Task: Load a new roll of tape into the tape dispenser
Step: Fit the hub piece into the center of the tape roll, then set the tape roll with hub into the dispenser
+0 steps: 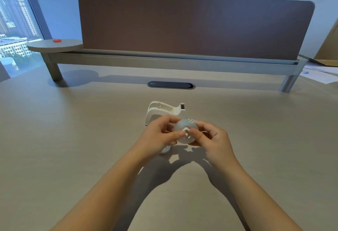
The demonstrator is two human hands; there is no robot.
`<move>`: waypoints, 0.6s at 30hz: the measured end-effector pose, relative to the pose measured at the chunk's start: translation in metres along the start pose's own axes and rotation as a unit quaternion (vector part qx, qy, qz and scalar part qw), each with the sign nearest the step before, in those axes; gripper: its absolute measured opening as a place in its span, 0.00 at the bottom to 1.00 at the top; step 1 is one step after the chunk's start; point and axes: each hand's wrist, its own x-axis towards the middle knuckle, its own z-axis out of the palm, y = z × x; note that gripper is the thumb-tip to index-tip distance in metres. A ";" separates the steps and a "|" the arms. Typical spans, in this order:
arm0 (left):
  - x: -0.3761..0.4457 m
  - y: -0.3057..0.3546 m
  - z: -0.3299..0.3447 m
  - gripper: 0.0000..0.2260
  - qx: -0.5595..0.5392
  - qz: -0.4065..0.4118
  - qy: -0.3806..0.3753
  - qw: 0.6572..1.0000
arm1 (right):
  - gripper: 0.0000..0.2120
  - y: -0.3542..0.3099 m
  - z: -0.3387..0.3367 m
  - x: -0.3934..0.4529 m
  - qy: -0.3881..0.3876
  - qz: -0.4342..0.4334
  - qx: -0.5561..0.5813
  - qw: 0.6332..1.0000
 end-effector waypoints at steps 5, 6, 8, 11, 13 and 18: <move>-0.001 0.005 -0.014 0.07 0.052 -0.005 0.015 0.999 | 0.07 -0.002 0.015 0.007 -0.012 0.018 0.000 1.000; 0.001 0.004 -0.019 0.07 0.068 0.000 0.026 0.997 | 0.08 -0.002 0.018 0.010 -0.012 0.028 -0.004 1.000; 0.007 0.002 -0.030 0.06 0.086 0.017 0.061 0.994 | 0.12 -0.001 0.024 0.020 -0.005 0.028 -0.038 0.999; 0.022 -0.003 -0.047 0.09 0.091 0.033 0.123 0.988 | 0.15 0.002 0.027 0.040 0.036 0.007 -0.126 0.991; 0.035 -0.005 -0.057 0.10 0.092 0.040 0.146 0.984 | 0.16 0.007 0.028 0.052 0.054 -0.003 -0.177 0.983; 0.070 -0.014 -0.071 0.09 0.144 0.044 0.153 0.977 | 0.19 0.025 0.033 0.082 0.032 0.012 -0.313 0.949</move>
